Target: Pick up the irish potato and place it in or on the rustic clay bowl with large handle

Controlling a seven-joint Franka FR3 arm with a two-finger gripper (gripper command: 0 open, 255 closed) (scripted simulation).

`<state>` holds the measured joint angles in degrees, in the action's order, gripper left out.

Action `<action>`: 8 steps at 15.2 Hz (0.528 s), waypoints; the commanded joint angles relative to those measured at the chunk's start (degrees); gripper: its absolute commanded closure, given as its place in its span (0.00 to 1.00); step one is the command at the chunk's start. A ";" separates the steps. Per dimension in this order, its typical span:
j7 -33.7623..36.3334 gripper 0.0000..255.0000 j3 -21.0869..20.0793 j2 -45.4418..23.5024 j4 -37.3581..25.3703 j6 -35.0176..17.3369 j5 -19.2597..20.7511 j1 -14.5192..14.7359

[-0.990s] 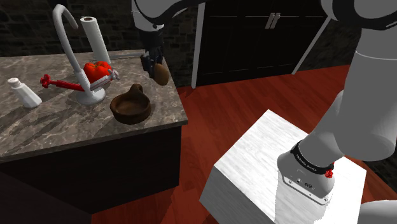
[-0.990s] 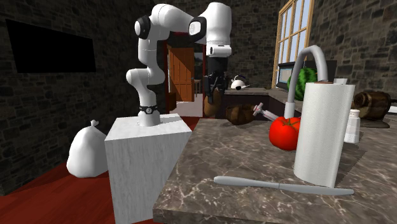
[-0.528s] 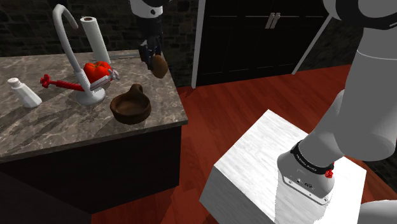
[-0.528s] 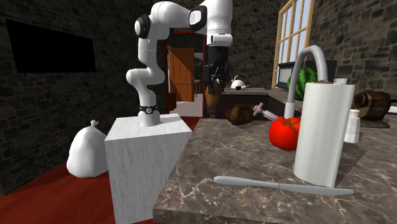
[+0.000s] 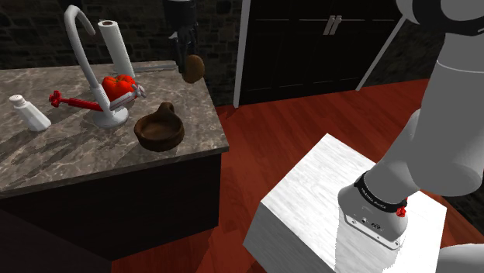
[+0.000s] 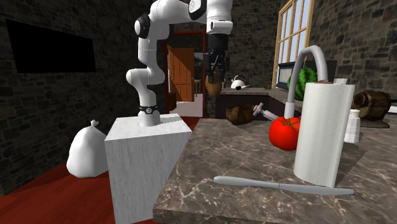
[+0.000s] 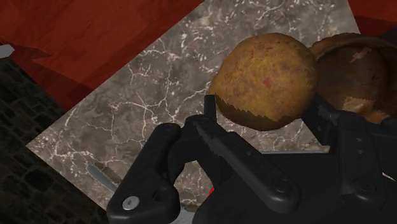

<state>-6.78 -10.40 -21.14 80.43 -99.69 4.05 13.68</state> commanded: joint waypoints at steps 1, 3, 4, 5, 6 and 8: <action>1.16 1.00 -0.33 -1.29 -2.49 1.27 0.29 0.99; 3.41 1.00 -0.87 -4.00 -6.58 2.74 0.91 2.95; 4.49 1.00 -1.11 -5.50 -8.88 3.58 1.24 3.97; 5.55 1.00 -1.31 -7.10 -11.37 4.51 1.59 5.04; 6.57 1.00 -1.49 -8.84 -14.11 5.54 1.95 6.14; 8.50 1.00 -1.75 -12.81 -20.50 8.02 2.71 8.50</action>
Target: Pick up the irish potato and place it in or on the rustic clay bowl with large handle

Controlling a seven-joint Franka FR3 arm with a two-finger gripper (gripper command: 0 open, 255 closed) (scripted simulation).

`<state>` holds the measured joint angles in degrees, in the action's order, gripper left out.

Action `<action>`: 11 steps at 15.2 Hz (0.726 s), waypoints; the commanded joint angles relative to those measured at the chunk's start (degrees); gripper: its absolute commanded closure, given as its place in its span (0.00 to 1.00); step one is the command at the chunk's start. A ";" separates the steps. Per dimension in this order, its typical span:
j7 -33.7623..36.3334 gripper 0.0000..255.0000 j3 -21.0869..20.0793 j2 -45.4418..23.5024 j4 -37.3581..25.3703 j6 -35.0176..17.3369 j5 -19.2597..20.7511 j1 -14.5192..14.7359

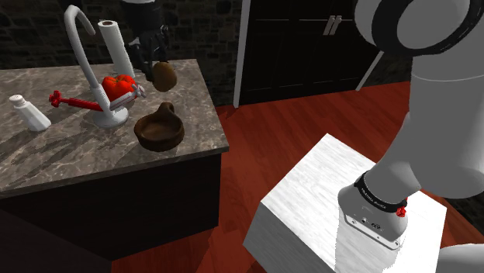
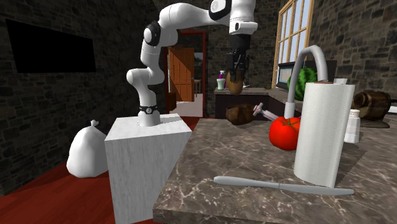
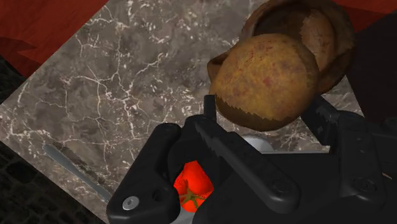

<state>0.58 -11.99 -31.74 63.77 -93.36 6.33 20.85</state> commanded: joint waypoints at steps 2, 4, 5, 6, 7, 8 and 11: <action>2.84 1.00 -0.21 -7.25 -12.25 5.07 1.26 4.02; 4.03 1.00 0.09 -14.96 -25.73 10.75 2.26 7.39; 4.15 1.00 0.07 -13.76 -22.79 9.03 2.08 7.04; 4.26 1.00 0.00 -12.83 -20.33 7.53 1.97 6.74; 4.34 1.00 -0.06 -12.16 -18.36 6.25 1.91 6.49; 4.42 1.00 -0.12 -11.57 -16.54 5.03 1.85 6.27; 4.60 1.00 -0.22 -10.32 -12.00 1.79 1.73 5.74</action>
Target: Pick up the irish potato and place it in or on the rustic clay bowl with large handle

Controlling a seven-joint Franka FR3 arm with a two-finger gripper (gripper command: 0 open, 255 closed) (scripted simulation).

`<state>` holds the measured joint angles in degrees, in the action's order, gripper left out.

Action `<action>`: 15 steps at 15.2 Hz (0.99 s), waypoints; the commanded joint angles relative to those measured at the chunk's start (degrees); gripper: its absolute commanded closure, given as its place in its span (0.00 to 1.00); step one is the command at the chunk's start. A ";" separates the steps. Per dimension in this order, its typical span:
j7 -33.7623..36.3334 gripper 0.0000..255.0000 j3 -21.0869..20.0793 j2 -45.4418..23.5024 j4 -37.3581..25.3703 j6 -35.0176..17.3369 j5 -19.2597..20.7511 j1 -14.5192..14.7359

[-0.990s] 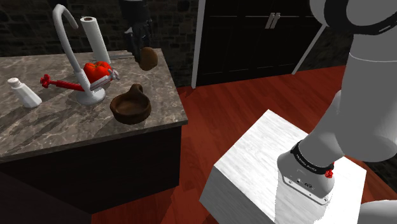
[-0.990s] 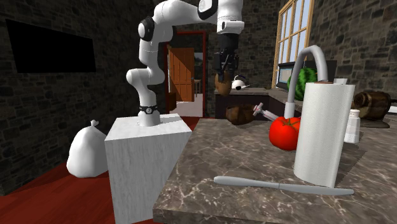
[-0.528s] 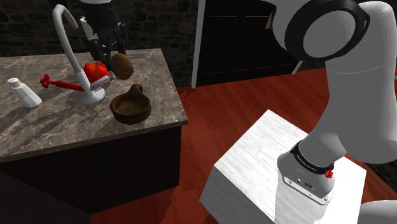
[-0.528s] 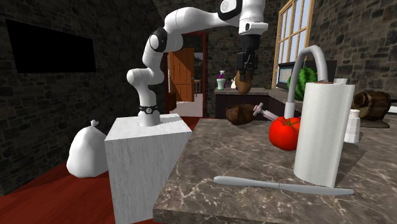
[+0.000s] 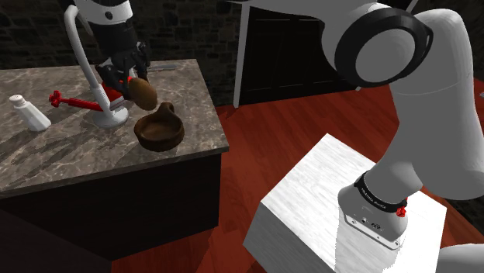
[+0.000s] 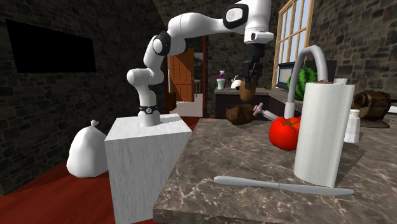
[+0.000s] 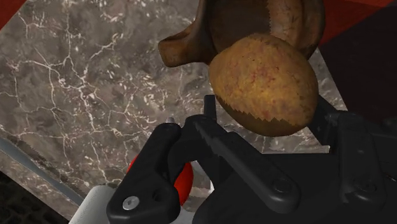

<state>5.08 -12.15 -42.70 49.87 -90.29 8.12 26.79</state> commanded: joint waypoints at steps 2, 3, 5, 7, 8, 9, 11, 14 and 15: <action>0.21 1.00 -0.09 1.19 4.41 -3.22 -0.11 -0.48; 0.26 1.00 -0.10 1.40 5.55 -4.14 -0.12 -0.60; 0.35 1.00 -0.11 1.71 7.64 -5.90 -0.14 -0.81; 0.42 1.00 -0.12 1.88 9.29 -7.36 -0.13 -0.96; 0.42 1.00 -0.12 1.89 9.30 -7.37 -0.13 -0.97; 0.42 1.00 -0.12 1.88 9.29 -7.37 -0.13 -0.96; 0.42 1.00 -0.12 1.88 9.29 -7.36 -0.13 -0.96; 0.42 1.00 -0.12 1.88 9.27 -7.35 -0.13 -0.96; 0.42 0.00 -0.12 1.88 9.27 -7.35 -0.13 -0.96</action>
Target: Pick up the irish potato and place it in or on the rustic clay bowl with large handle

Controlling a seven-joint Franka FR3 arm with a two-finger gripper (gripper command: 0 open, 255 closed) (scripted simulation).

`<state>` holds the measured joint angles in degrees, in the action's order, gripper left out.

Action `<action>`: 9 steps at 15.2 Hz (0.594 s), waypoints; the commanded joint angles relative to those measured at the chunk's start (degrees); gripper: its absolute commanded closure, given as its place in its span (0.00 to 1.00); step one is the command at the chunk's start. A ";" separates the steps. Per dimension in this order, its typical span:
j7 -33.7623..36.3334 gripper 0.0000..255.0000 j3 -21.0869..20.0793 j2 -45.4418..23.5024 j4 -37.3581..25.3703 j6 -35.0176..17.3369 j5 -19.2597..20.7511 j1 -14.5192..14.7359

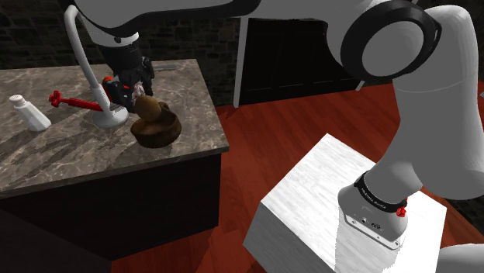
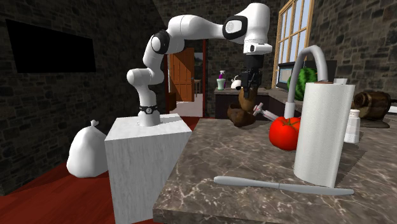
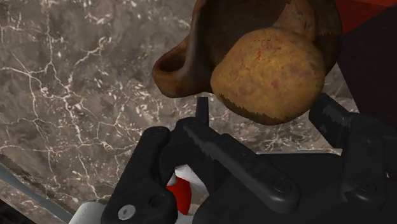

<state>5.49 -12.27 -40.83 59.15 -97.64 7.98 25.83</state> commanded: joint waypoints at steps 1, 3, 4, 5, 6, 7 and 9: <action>0.00 0.00 0.00 0.00 0.00 0.00 0.00 0.00; 0.00 0.00 0.00 0.00 0.00 0.00 0.00 0.00; 0.00 0.00 0.00 0.00 0.00 0.00 0.00 0.00; 0.00 0.00 0.00 0.00 0.00 0.00 0.00 0.00; -0.11 0.00 0.01 -0.39 -2.61 2.19 0.02 0.26; -0.23 0.00 0.05 -1.02 -5.63 4.56 0.06 0.58; -0.52 0.00 0.20 -3.00 -12.58 9.47 0.25 1.38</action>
<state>5.23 -12.15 -42.99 49.82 -90.66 8.17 26.94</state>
